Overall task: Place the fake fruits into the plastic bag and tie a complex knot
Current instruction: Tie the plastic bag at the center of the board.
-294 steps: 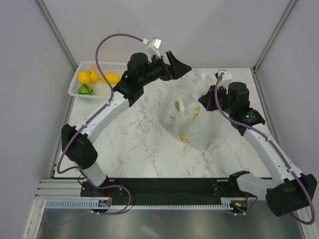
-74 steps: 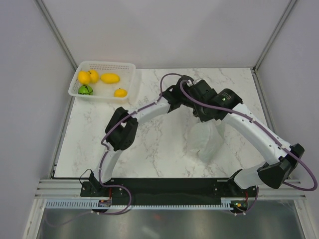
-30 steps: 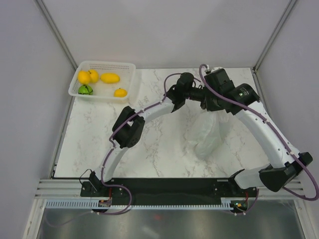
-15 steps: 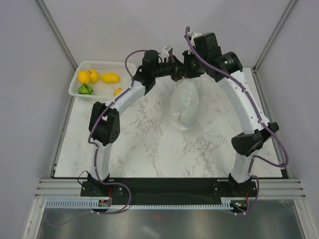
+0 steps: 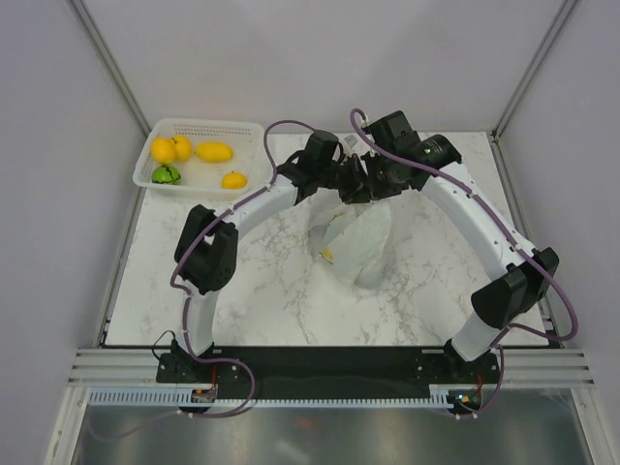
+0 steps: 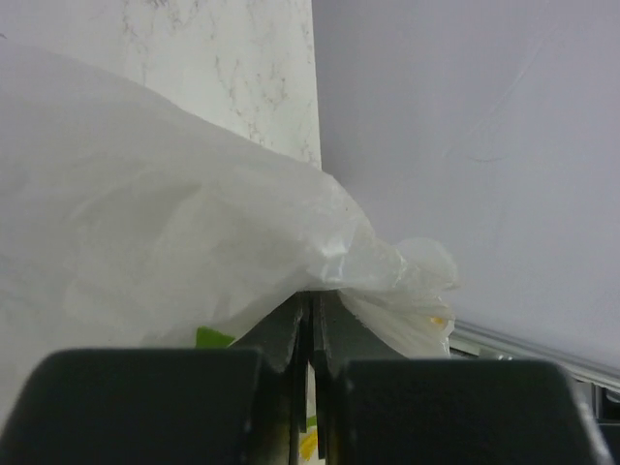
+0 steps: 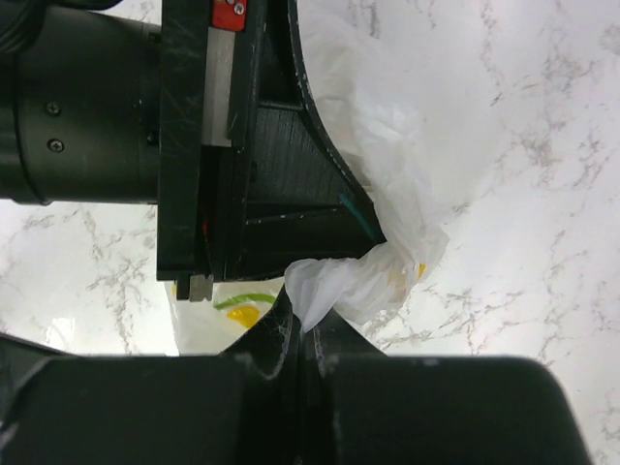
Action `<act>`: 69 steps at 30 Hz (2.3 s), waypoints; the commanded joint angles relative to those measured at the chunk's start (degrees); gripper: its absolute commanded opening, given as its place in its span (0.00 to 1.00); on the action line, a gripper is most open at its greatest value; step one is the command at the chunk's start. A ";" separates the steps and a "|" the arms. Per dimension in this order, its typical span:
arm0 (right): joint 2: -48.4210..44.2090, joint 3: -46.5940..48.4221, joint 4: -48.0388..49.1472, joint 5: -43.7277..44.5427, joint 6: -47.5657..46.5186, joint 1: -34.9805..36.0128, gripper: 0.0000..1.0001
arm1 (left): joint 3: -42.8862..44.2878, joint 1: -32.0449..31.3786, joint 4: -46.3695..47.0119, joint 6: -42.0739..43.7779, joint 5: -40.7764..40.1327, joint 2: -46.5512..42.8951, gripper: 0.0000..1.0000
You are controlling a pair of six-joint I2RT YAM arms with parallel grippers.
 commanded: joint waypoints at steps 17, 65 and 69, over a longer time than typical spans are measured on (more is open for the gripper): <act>-4.03 -1.50 11.32 4.50 -5.86 5.35 0.00 | 8.91 -3.39 -23.85 13.16 -7.84 2.31 0.02; 4.67 7.47 -10.81 33.85 7.75 10.63 0.16 | 20.76 -13.50 17.65 -19.54 7.09 21.11 0.02; 2.91 5.88 -9.58 33.50 8.10 10.63 0.18 | 18.83 -13.50 17.66 -19.19 7.79 20.41 0.02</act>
